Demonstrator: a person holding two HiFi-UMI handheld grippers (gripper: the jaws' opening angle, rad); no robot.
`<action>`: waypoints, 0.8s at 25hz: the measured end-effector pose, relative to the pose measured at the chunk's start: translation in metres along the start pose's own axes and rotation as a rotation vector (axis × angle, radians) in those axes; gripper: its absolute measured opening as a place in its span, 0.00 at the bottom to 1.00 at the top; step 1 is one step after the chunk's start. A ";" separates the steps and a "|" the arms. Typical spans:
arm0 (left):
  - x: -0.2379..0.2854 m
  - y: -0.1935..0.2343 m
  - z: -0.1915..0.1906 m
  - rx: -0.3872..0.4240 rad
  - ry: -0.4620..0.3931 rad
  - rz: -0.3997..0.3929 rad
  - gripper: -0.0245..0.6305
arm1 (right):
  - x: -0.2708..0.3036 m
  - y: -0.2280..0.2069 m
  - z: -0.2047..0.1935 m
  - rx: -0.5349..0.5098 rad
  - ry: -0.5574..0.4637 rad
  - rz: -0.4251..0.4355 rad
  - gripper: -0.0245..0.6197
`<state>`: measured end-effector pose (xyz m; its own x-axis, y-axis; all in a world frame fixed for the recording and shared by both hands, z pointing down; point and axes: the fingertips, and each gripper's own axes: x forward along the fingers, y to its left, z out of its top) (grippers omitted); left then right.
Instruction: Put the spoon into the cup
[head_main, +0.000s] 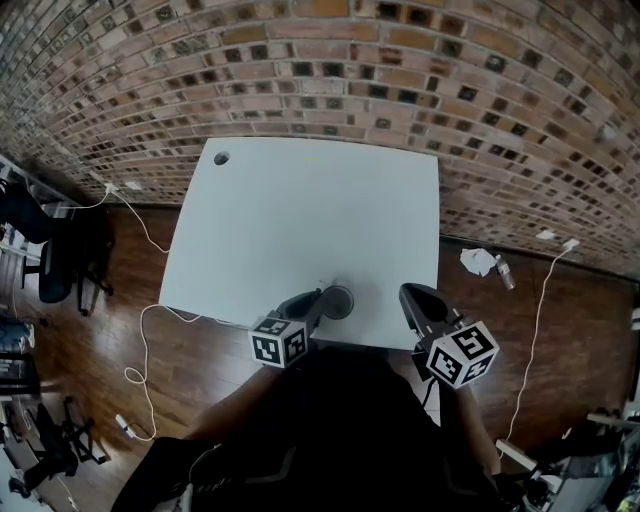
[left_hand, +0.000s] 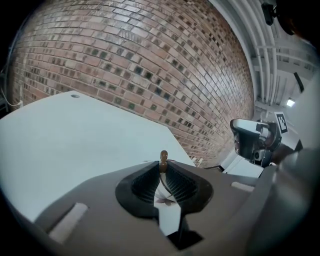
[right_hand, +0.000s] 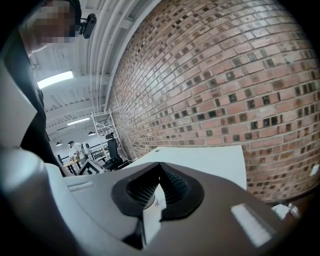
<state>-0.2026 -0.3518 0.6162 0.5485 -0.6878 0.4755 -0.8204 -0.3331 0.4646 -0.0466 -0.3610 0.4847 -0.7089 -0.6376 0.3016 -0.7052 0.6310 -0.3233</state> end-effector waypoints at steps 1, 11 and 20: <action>0.000 0.000 0.000 0.004 0.000 0.005 0.09 | 0.000 0.000 0.000 0.001 0.001 0.002 0.05; 0.001 0.008 0.000 0.009 0.002 0.056 0.19 | -0.003 -0.001 0.002 0.004 -0.006 0.011 0.05; -0.024 0.005 0.010 0.050 -0.027 0.017 0.37 | -0.001 -0.001 0.007 -0.001 -0.012 0.021 0.05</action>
<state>-0.2217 -0.3435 0.6002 0.5302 -0.7107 0.4625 -0.8372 -0.3524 0.4183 -0.0451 -0.3638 0.4785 -0.7231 -0.6296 0.2842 -0.6903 0.6445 -0.3287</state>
